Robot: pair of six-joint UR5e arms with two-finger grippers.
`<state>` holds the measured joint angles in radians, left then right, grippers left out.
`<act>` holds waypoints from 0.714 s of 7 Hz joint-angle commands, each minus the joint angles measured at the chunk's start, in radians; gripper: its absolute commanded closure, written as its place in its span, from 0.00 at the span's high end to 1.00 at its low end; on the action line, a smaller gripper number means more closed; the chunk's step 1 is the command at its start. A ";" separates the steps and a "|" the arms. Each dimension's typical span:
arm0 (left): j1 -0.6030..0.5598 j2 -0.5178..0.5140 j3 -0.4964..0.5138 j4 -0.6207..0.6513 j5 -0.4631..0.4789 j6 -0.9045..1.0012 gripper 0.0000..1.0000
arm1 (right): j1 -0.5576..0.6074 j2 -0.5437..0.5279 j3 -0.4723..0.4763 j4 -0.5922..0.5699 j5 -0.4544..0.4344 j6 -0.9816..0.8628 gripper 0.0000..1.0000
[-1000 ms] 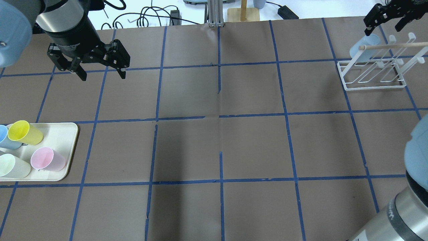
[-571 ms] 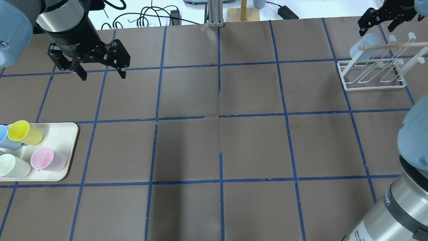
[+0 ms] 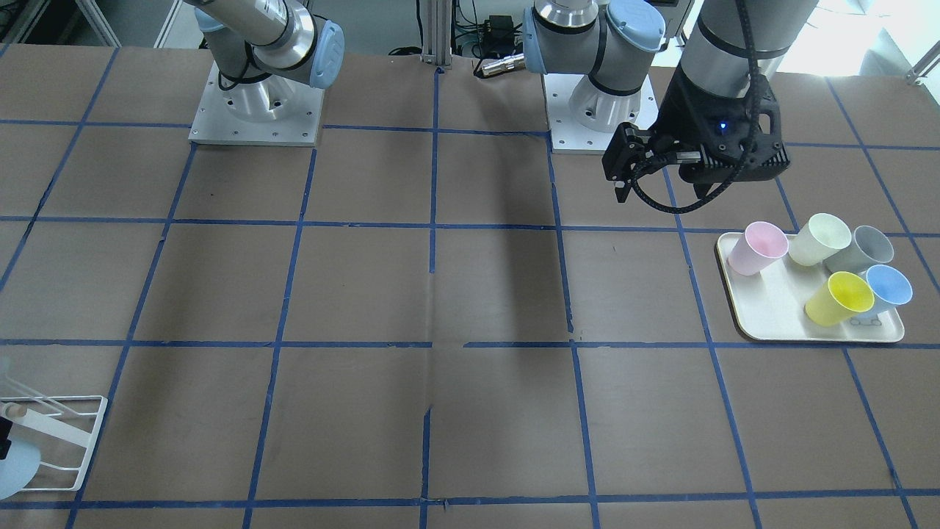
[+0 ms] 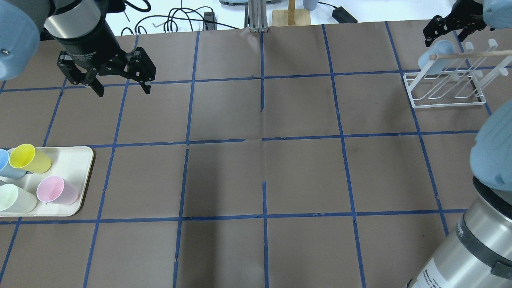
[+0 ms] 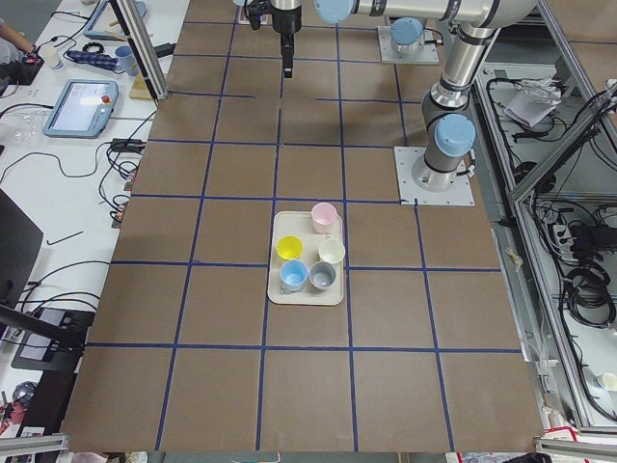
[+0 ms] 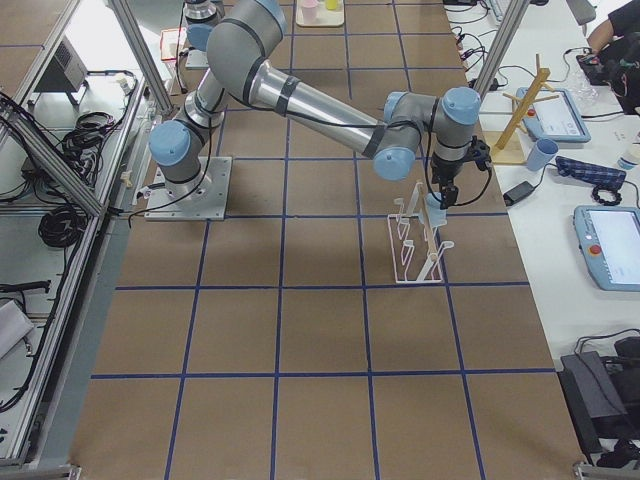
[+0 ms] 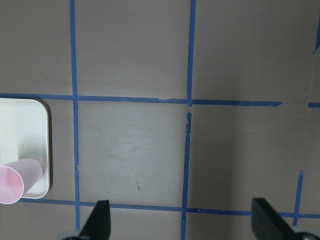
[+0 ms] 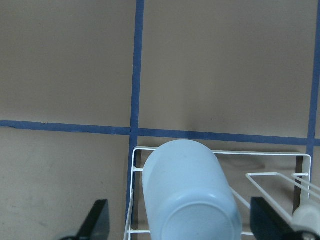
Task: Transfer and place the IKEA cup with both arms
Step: 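Move the right gripper over the light-blue cup on the wire rack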
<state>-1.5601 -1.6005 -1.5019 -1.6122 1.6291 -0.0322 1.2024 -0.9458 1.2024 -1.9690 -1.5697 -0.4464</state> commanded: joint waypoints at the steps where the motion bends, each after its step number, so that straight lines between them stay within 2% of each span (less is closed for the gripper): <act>1: 0.000 0.000 -0.001 0.000 0.000 0.000 1.00 | -0.001 0.019 -0.003 -0.002 -0.001 -0.002 1.00; 5: 0.002 0.001 -0.001 0.000 0.000 0.003 1.00 | -0.003 0.021 0.003 0.013 -0.009 0.000 0.86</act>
<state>-1.5588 -1.5999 -1.5033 -1.6122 1.6291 -0.0294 1.2006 -0.9253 1.2017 -1.9616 -1.5774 -0.4475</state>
